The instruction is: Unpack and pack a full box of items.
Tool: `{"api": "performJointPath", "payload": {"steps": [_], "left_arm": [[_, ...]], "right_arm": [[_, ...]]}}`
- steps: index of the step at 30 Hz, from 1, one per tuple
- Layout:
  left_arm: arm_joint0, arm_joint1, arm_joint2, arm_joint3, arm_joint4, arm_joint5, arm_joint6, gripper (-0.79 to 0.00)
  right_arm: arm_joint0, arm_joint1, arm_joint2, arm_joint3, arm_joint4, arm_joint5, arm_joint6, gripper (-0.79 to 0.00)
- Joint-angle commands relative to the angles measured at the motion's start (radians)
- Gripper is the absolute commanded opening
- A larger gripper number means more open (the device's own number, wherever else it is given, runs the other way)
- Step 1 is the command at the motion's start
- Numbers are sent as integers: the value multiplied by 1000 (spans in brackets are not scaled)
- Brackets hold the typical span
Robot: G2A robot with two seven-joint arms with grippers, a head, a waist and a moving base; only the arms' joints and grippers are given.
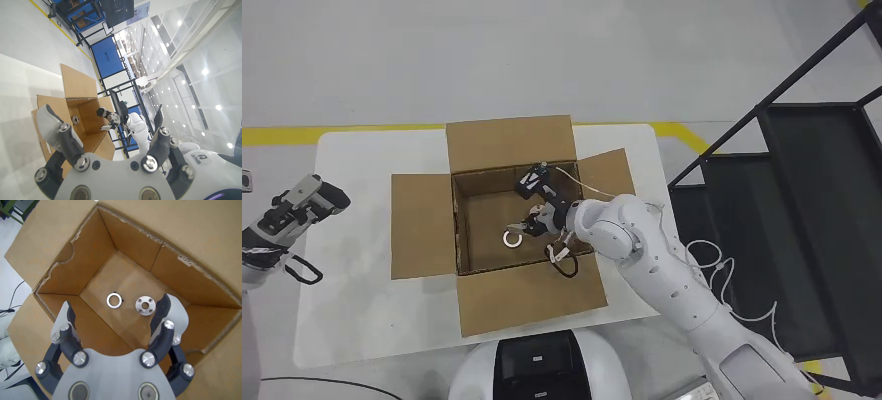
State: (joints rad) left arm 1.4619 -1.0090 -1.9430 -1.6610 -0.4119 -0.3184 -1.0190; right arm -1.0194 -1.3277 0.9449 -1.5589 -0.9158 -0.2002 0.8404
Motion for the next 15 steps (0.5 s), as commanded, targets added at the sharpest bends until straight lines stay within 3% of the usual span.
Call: {"api": "performJointPath", "payload": {"steps": [1, 15], "left_arm": [[0, 0, 0, 0, 0, 0, 0, 0], [0, 0, 0, 0, 0, 0, 0, 0]], "right_arm": [[28, -8, -24, 58, 7, 9, -7, 0], [53, -18, -51, 111, 24, 12, -10, 0]]}}
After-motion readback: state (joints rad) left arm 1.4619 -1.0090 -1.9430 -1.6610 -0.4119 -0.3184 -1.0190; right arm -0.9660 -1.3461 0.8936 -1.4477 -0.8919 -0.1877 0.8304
